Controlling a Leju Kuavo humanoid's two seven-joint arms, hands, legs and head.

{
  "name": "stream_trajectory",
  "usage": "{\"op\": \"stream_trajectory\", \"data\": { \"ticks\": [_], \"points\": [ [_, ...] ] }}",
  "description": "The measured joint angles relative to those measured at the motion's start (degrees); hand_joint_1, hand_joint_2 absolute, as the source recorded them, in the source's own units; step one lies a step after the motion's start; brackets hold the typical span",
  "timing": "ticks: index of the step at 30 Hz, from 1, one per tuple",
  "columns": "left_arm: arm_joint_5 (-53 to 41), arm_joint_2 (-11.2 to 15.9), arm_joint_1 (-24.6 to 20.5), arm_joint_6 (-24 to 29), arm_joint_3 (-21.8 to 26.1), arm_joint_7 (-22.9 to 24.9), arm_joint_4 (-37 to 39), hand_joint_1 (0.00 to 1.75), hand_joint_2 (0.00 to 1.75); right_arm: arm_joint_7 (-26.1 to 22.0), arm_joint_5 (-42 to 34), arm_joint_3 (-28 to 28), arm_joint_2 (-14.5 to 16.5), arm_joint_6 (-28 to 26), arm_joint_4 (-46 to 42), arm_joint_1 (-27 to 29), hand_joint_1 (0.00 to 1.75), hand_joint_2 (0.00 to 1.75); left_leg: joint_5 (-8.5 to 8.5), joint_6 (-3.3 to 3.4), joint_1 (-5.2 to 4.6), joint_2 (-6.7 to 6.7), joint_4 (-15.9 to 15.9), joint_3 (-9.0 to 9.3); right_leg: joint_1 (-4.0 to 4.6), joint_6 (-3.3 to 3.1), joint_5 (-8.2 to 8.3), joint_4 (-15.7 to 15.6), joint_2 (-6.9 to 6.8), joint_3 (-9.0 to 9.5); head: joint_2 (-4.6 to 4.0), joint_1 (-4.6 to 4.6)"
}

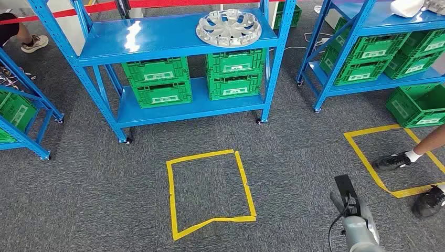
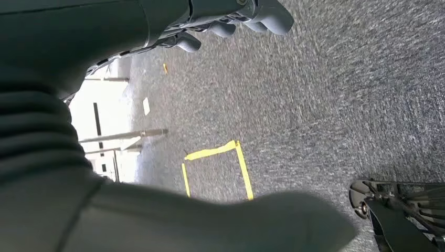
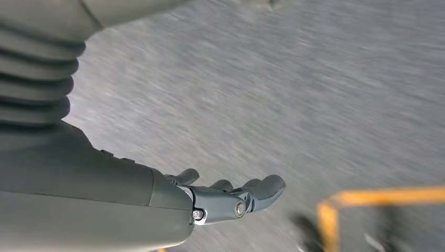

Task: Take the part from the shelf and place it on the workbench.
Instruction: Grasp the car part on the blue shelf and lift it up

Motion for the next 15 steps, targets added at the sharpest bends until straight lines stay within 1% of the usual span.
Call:
{"op": "stream_trajectory", "data": {
  "ticks": [2,4,8,12,15],
  "points": [
    [-0.37,-0.01,-0.19,-0.04,0.00,0.12,0.13,0.00,0.00,-0.62,0.76,0.53,-0.10,-0.31,-0.29,-1.65,0.00,0.00,0.01,-0.01,0.00,-0.01,0.00,-0.01,0.00,0.00,0.00,0.01,0.00,0.00,0.00,-0.01],
    [-1.07,-0.01,-0.52,-0.09,0.00,0.34,0.32,0.00,0.00,-1.77,2.24,2.01,-0.20,-0.81,-0.86,-4.91,0.00,0.00,0.03,-0.04,0.01,-0.03,0.00,-0.01,0.00,-0.01,0.01,0.03,-0.02,0.00,0.00,-0.01],
    [-2.19,-0.01,-1.04,-0.19,0.00,0.67,0.65,0.00,0.00,-2.89,4.73,6.68,0.14,-0.98,-1.71,-11.04,0.00,0.00,0.08,-0.10,0.02,-0.12,0.00,-0.02,0.00,-0.02,0.02,0.10,-0.03,0.00,0.00,-0.01],
    [-3.14,-0.02,-1.50,-0.30,0.00,1.09,0.89,0.00,0.00,-3.09,6.95,12.22,1.67,-0.29,-2.41,-16.24,0.00,0.00,0.12,-0.17,0.03,-0.17,0.00,-0.02,0.01,-0.02,0.02,0.16,-0.05,-0.02,0.00,-0.01],
    [-3.81,-0.03,-1.79,-0.44,0.00,1.42,1.03,0.00,0.00,-3.00,8.54,17.30,3.49,0.79,-3.04,-19.32,0.00,0.00,0.16,-0.22,0.04,-0.22,0.00,-0.03,0.01,-0.04,0.03,0.18,-0.08,-0.05,0.00,-0.01]
  ]
}}
